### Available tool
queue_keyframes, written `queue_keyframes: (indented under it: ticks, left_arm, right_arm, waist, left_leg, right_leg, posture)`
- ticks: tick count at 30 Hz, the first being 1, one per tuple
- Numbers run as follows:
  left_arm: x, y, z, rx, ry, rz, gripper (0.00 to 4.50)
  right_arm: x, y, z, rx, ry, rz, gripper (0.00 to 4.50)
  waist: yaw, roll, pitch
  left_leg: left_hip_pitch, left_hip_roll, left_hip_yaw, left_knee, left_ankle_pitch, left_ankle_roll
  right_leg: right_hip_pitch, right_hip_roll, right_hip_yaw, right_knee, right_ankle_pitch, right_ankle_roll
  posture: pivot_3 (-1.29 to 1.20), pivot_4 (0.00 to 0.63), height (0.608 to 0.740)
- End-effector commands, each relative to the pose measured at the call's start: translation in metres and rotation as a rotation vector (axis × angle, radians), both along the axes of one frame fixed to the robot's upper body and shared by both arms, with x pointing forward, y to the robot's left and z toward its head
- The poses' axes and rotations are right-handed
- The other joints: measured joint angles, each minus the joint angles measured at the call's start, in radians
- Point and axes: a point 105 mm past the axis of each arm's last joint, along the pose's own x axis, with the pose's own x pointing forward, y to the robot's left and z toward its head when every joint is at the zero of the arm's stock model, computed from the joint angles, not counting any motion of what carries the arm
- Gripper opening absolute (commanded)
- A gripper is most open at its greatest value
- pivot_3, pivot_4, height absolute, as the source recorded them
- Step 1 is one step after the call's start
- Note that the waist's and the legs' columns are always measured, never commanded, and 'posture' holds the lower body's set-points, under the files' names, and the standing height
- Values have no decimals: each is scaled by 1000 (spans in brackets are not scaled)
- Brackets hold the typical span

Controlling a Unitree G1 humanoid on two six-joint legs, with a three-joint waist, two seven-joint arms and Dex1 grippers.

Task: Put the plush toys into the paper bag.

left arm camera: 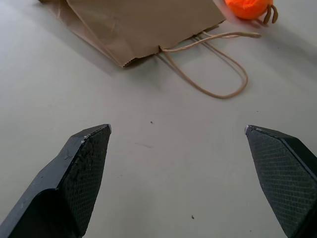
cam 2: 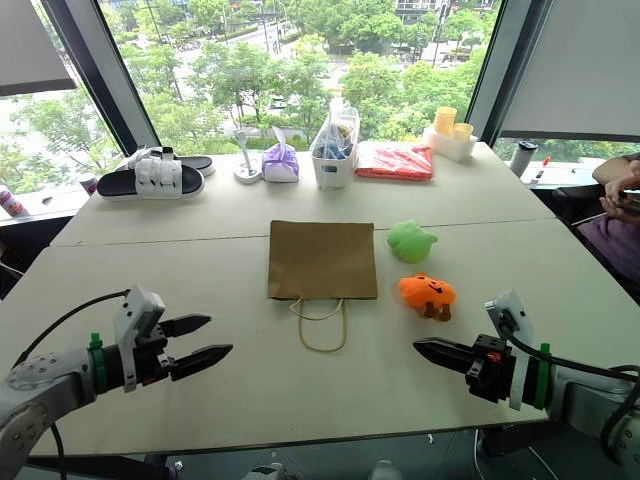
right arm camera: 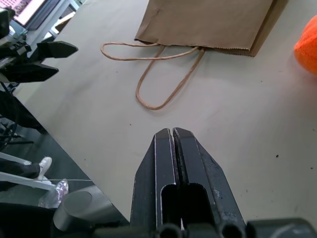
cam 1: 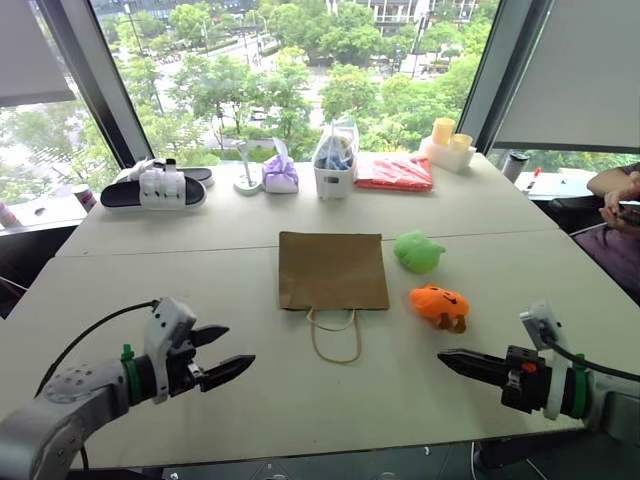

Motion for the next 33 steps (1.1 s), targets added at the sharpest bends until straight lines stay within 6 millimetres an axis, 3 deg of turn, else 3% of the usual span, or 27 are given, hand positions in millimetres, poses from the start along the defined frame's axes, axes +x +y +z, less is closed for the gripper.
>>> queue_keyframes:
  ticks: [1,15,19,23,26,33]
  left_arm:
    - [1,0,10,30,-55,-2,4450]
    - [10,4,14,84,-88,-40,4450]
    - [21,0,23,151,-172,-111,4450]
    - [23,-34,30,226,-281,-345,4450]
    - [35,-57,28,256,-356,-471,4450]
    - [68,-96,0,326,-440,-667,4450]
  right_arm:
    - [4,7,8,4,-51,21,0]
    - [9,14,4,2,-61,28,0]
    - [12,11,3,-8,-58,24,0]
    - [16,15,6,-5,-68,34,0]
    - [18,17,4,-31,-85,17,0]
    - [22,24,10,-37,-144,-27,0]
  waist:
    - [0,0,0]
    - [0,0,0]
    - [3,0,0]
    - [0,0,0]
    - [1,0,0]
    - [-2,0,0]
  left_leg:
    - [0,0,0,0,0,0]
    - [0,0,0,0,0,0]
    - [0,-1,1,0,0,0]
    - [0,-1,1,0,0,0]
    - [0,-2,1,0,0,0]
    - [0,-2,2,0,0,0]
  right_leg:
    - [0,0,0,0,0,0]
    - [0,0,0,0,0,0]
    - [0,0,0,0,0,0]
    - [0,0,0,0,0,0]
    - [0,0,0,0,0,0]
    - [0,0,0,-1,1,1]
  posture:
    - [0,150,740]
    - [0,150,740]
    - [0,150,740]
    - [0,150,740]
    - [0,150,740]
    - [0,150,740]
